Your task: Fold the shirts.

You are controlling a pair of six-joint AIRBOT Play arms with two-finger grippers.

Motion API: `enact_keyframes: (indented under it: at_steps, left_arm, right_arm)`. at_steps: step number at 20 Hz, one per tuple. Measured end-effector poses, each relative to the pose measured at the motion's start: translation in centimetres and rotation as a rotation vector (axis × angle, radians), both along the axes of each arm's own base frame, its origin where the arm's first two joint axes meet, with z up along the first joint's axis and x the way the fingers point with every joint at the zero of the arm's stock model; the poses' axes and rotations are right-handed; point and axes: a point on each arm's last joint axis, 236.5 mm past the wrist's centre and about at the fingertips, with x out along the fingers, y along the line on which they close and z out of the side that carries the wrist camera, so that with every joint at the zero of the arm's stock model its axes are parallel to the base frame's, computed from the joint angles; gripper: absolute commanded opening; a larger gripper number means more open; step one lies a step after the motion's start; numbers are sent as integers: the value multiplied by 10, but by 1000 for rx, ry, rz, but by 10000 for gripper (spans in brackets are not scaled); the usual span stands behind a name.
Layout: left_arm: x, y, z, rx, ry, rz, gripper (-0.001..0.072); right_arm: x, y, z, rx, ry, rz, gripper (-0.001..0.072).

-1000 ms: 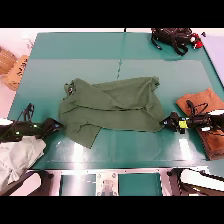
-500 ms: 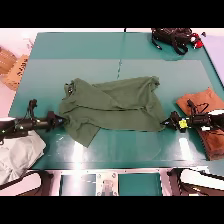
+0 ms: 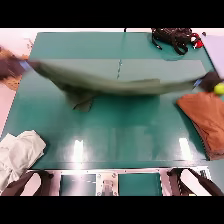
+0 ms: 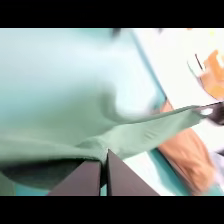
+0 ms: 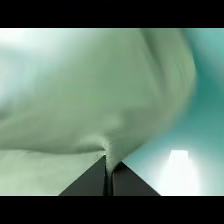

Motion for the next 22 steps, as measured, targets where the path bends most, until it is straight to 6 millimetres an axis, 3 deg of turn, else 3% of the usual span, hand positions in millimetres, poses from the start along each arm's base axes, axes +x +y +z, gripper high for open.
enact_keyframes:
  at_steps: [2,3,5,7,10,13,15,17,19,22]
  left_arm:
    - [-32,-14,91,77,-248,26,23]
    - [-52,-22,132,108,-364,44,24]
    - [-95,-39,198,147,-558,73,24]
    - [-137,-55,243,172,-698,92,24]
    - [-176,-68,277,198,-803,131,24]
    - [-181,-63,283,218,-793,184,24]
    - [-162,-52,268,230,-714,208,24]
    - [-130,-37,242,213,-596,211,24]
    - [-88,-18,200,169,-433,204,24]
    - [-20,11,108,78,-160,191,24]
  right_arm:
    - [-10,5,104,-97,-259,-50,18]
    - [-24,11,157,-141,-393,-77,18]
    - [-59,25,243,-217,-621,-127,18]
    - [-95,37,302,-287,-781,-167,18]
    - [-126,43,341,-356,-895,-211,18]
    - [-123,34,337,-382,-876,-240,18]
    - [-104,21,312,-363,-801,-245,18]
    - [-74,5,267,-321,-681,-243,18]
    - [-43,-7,210,-267,-552,-215,17]
    - [0,-12,109,-171,-351,-152,18]
